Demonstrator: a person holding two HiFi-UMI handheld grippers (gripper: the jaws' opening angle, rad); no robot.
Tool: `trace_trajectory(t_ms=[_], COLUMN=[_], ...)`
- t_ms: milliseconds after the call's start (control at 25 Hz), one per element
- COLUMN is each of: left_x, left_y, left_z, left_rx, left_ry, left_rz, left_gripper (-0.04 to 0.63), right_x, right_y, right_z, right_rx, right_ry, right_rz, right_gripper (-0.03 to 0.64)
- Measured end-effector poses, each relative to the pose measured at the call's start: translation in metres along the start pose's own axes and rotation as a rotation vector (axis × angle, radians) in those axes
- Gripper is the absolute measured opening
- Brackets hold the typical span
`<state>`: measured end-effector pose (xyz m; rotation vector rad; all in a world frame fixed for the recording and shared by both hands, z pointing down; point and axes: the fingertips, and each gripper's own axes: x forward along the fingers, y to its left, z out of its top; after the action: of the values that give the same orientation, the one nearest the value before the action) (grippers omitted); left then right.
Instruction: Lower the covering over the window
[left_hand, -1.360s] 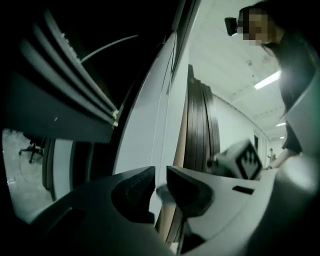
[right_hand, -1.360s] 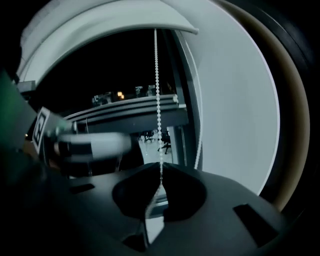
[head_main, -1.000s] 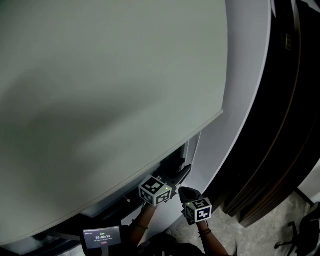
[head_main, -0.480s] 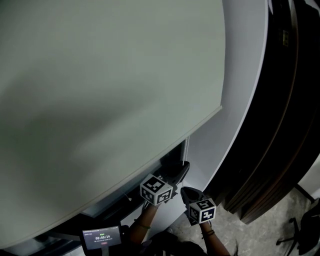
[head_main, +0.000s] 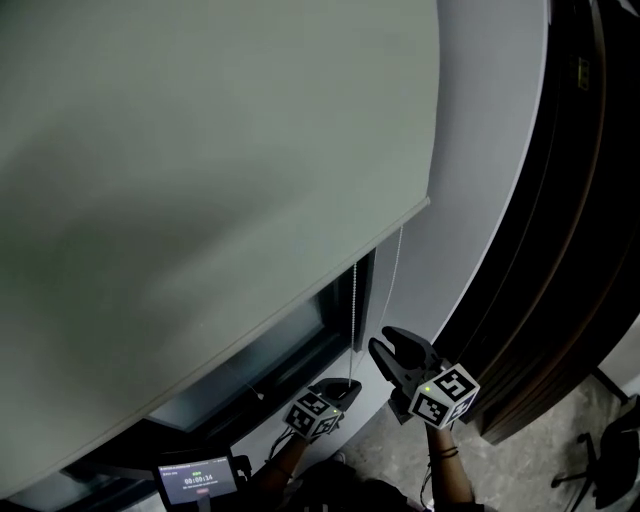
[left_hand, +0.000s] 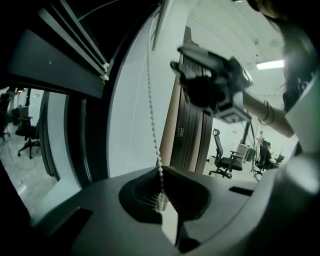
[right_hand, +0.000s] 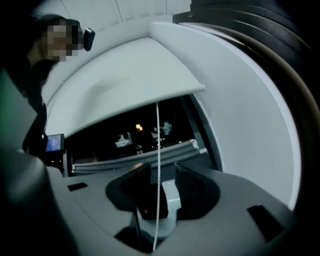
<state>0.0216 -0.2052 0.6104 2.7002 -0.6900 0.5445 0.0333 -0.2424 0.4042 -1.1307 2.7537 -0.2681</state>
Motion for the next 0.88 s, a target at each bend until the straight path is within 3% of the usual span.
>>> trace_trajectory(t_ms=[200, 360, 440, 560, 680, 800, 880], left_x=[0.010, 0.016, 0.016, 0.008, -0.002, -0.020, -0.034], left_y=[-0.005, -0.008, -0.006, -0.002, 0.009, 0.025, 0.034], left_z=[-0.015, -0.024, -0.030, -0.034, -0.022, 0.011, 0.041], left_rx=[0.043, 0.042, 0.032, 0.006, -0.039, -0.071, -0.050], left_ry=[0.052, 0.082, 0.087, 0.090, 0.011, -0.144, -0.233], left_rz=[-0.034, -0.050, -0.055, -0.039, -0.015, 0.002, 0.020], left_gripper=[-0.003, -0.003, -0.003, -0.003, -0.003, 0.007, 0.009], right_x=[0.064, 0.087, 0.090, 0.086, 0.078, 0.069, 0.063], right_y=[0.008, 0.012, 0.007, 0.002, -0.009, -0.017, -0.021], right_z=[0.064, 0.082, 0.082, 0.079, 0.079, 0.079, 0.078], right_rx=[-0.145, -0.086, -0.075, -0.009, -0.024, -0.044, -0.054], right_ry=[-0.023, -0.055, -0.070, -0.098, -0.118, -0.134, -0.134], right_rz=[0.095, 0.160, 0.127, 0.119, 0.061, 0.019, 0.000], right_gripper=[0.161, 0.154, 0.015, 0.014, 0.014, 0.014, 0.013])
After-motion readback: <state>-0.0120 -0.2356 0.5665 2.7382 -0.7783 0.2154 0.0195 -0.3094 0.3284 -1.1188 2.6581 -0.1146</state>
